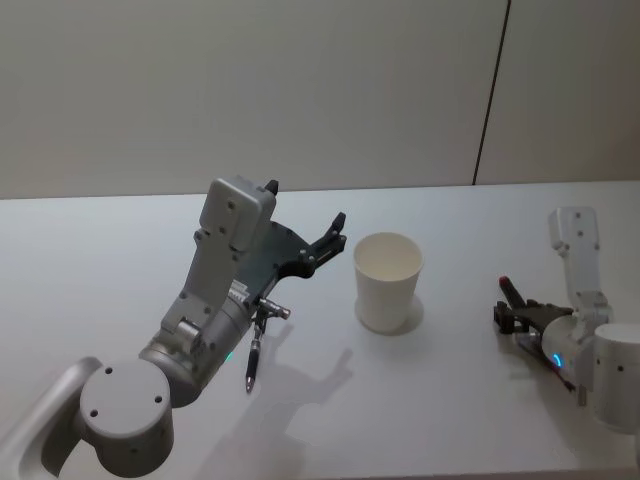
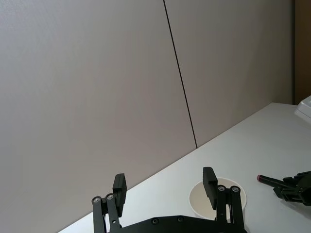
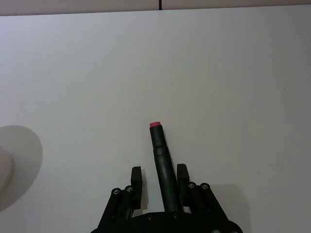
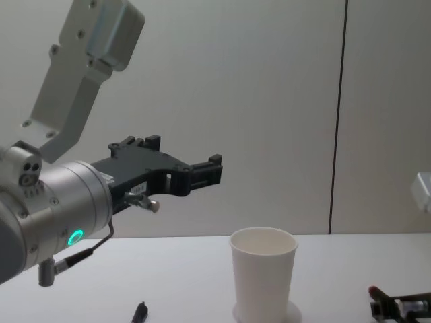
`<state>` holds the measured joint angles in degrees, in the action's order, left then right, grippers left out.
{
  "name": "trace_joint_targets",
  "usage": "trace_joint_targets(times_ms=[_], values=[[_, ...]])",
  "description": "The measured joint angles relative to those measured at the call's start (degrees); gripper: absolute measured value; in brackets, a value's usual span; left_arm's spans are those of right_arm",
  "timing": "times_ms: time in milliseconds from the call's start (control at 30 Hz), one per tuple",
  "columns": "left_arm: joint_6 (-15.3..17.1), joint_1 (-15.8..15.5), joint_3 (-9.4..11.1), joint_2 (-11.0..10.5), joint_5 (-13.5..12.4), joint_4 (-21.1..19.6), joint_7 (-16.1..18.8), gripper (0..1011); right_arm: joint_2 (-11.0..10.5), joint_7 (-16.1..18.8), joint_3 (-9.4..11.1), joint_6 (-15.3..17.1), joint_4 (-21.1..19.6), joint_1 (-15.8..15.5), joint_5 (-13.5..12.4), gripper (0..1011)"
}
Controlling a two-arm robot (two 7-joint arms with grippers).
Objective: Place the pen into the pen holder.
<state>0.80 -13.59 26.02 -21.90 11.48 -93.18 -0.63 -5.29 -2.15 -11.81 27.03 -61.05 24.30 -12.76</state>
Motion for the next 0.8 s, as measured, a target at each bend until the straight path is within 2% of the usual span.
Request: trace_joint_targets(times_ms=[267,367,467,800], values=[[0.00,0.00,0.00,0.00,0.00,0.00,0.00,1000,0.01,1.05,-0.14,-0.48,0.05,-0.11,0.62,352],[0.00,0.00,0.00,0.00,0.00,0.00,0.00,1000,0.01,1.55,-0.22,-0.62,-0.16,-0.32,0.84,238],[0.00,0.00,0.00,0.00,0.00,0.00,0.00,1000,-0.01,1.80,-0.23,-0.70,-0.31,-0.44,0.96,187],[0.00,0.00,0.00,0.00,0.00,0.00,0.00,1000,-0.20,2.57,-0.20,-1.44,-1.42,-1.07,1.38,180]])
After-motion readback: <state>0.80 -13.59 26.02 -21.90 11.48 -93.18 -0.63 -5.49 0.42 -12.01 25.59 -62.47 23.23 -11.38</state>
